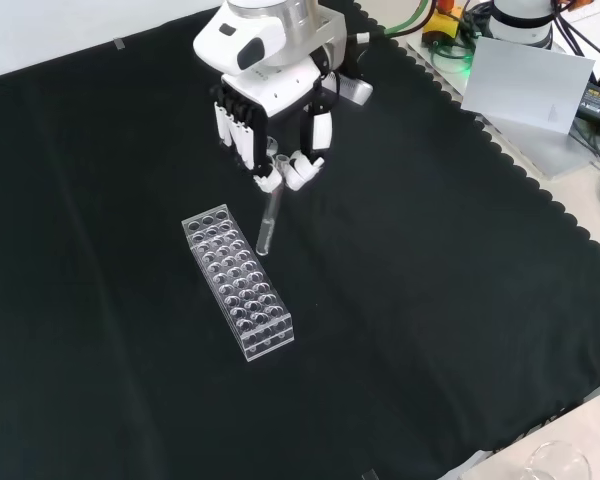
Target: Shake the test tube.
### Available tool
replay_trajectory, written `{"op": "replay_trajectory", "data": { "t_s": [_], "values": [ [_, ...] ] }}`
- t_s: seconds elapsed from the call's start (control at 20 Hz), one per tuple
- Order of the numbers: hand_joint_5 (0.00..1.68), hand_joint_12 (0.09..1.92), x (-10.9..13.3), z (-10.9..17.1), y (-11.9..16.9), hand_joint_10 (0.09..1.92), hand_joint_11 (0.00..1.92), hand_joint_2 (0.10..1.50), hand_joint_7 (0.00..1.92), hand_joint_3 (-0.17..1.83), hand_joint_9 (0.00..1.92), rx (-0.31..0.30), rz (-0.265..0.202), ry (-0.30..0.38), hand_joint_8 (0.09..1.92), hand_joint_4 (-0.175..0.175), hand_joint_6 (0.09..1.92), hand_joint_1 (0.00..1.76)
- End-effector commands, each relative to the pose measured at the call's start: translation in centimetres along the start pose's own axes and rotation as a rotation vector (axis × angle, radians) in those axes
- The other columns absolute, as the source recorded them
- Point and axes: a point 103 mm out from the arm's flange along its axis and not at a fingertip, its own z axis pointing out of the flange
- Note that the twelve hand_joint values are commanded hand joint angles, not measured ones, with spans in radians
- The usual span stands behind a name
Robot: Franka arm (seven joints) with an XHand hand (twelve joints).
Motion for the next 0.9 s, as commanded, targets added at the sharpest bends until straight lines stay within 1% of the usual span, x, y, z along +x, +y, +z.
{"op": "replay_trajectory", "data": {
  "t_s": [0.05,0.3,0.4,0.5,0.7,0.8,0.9],
  "values": [
    [1.42,1.02,-4.6,0.5,-0.3,0.79,1.36,0.45,1.48,0.92,1.60,0.016,0.070,-0.067,0.47,-0.175,0.49,1.34],
    [1.42,1.02,-9.4,0.2,-0.7,0.79,1.36,0.45,1.48,0.92,1.60,0.025,0.158,-0.149,0.47,-0.175,0.49,1.34],
    [1.42,1.02,-10.7,0.0,-0.8,0.79,1.36,0.45,1.48,0.92,1.60,0.025,0.182,-0.169,0.47,-0.175,0.49,1.34],
    [1.42,1.02,-11.6,-0.3,-0.9,0.79,1.36,0.45,1.48,0.92,1.60,0.024,0.193,-0.184,0.47,-0.175,0.49,1.34],
    [1.42,1.02,-12.4,-0.5,-0.8,0.79,1.36,0.45,1.48,0.92,1.60,0.019,0.203,-0.192,0.47,-0.175,0.49,1.34],
    [1.42,1.02,-12.1,-0.4,-0.7,0.79,1.36,0.45,1.48,0.92,1.60,0.020,0.199,-0.182,0.47,-0.175,0.49,1.34],
    [1.42,1.02,-11.3,-0.2,-0.4,0.79,1.36,0.45,1.48,0.92,1.60,0.021,0.184,-0.173,0.47,-0.175,0.49,1.34]
  ]
}}
